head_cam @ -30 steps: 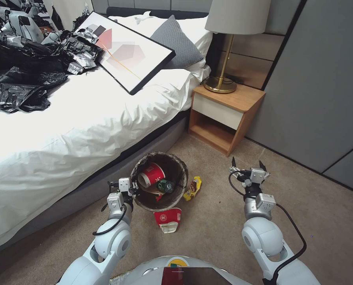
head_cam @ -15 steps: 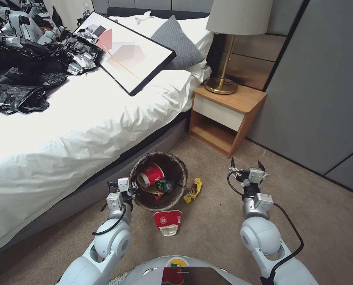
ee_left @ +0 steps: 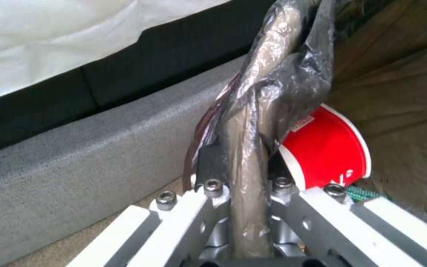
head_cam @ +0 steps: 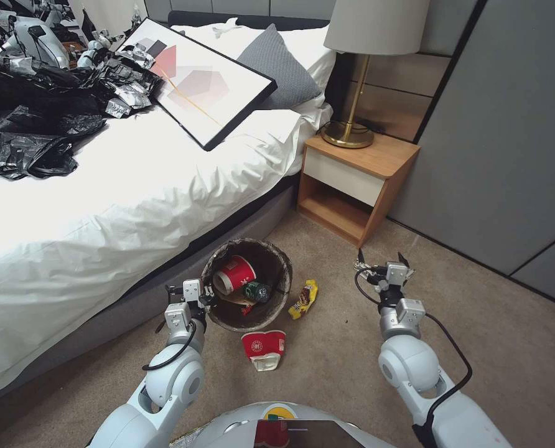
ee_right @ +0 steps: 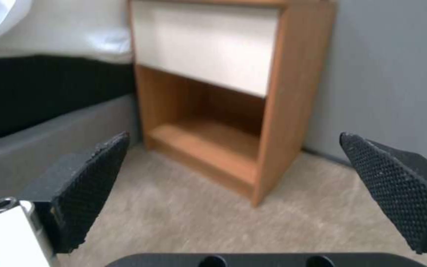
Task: Pick up the trash bin, then pick up the garbage from the floor and place it into the trash bin.
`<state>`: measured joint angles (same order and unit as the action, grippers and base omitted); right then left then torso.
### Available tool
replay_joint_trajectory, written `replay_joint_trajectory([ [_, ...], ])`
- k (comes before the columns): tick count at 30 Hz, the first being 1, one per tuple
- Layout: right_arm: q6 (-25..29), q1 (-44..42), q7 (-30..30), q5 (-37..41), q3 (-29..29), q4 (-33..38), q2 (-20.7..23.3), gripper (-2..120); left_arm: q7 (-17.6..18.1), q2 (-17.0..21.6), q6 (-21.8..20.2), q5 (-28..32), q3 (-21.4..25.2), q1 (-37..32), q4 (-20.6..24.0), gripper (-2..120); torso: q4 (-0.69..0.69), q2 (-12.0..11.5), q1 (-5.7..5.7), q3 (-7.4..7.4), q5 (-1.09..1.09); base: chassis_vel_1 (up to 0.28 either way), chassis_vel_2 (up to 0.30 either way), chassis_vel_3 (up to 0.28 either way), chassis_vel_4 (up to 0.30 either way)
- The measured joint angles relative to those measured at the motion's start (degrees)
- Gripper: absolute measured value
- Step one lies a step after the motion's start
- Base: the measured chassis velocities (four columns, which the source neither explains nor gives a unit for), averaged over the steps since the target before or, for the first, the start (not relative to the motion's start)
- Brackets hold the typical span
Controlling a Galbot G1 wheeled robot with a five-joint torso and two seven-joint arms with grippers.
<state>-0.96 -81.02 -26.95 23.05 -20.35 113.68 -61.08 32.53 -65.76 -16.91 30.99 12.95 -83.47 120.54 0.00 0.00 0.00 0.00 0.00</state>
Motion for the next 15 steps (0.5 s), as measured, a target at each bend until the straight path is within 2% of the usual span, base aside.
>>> replay_joint_trajectory([
  [2, 0.0, 0.0, 0.0, 0.0, 0.0, 0.0, 0.0, 100, 0.0, 0.0, 0.0, 0.0, 0.0, 0.0, 0.0, 0, 0.0, 0.0, 0.0, 0.0, 0.0, 0.0, 0.0, 0.0, 0.0],
  [5, -1.67, 4.71, 3.56, 10.44, 5.58, -4.55, 6.39, 100, 0.0, 0.17, 0.0, 0.0, -0.25, -0.03, 0.02, 0, 0.0, 0.0, 0.0, 0.0, 0.0, 0.0, 0.0, 0.0, 0.0],
  [15, -3.61, 12.73, 9.15, 20.56, 12.09, -11.51, 9.04, 100, 0.05, 0.8, 0.0, 0.3, -0.13, 0.0, 0.08, 0, 0.0, 0.0, 0.0, 0.0, 0.0, 0.0, 0.0, 0.0, 0.0],
])
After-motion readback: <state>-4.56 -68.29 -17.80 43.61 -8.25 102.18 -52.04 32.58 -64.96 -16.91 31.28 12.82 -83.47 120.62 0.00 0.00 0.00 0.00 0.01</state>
